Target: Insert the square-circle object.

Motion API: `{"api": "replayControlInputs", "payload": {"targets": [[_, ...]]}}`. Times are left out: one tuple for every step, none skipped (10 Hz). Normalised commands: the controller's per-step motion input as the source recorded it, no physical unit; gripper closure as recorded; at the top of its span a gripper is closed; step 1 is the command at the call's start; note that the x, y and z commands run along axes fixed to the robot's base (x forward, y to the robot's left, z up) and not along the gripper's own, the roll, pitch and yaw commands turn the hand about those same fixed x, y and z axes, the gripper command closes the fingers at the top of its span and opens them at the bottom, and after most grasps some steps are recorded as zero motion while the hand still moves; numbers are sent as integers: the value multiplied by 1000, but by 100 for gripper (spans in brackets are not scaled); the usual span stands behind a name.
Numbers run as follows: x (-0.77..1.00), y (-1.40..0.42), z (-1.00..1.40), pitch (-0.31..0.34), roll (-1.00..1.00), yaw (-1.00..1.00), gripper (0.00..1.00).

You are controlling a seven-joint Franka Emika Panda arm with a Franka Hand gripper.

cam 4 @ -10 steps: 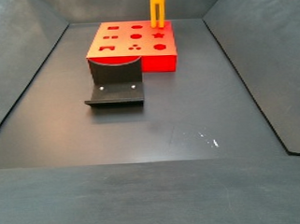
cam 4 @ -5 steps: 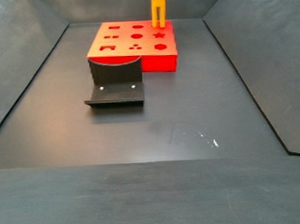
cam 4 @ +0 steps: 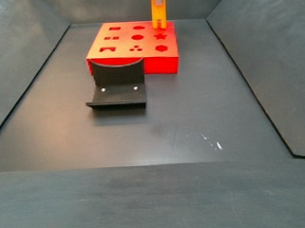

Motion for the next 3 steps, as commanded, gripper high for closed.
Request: {"api": "replayControlInputs", "payload": {"targets": [[54,0,-1000,0,0,-131,100],[11,-34,-691,-33,7,-217,100],[0,0,0,0,0,0,100]]}}
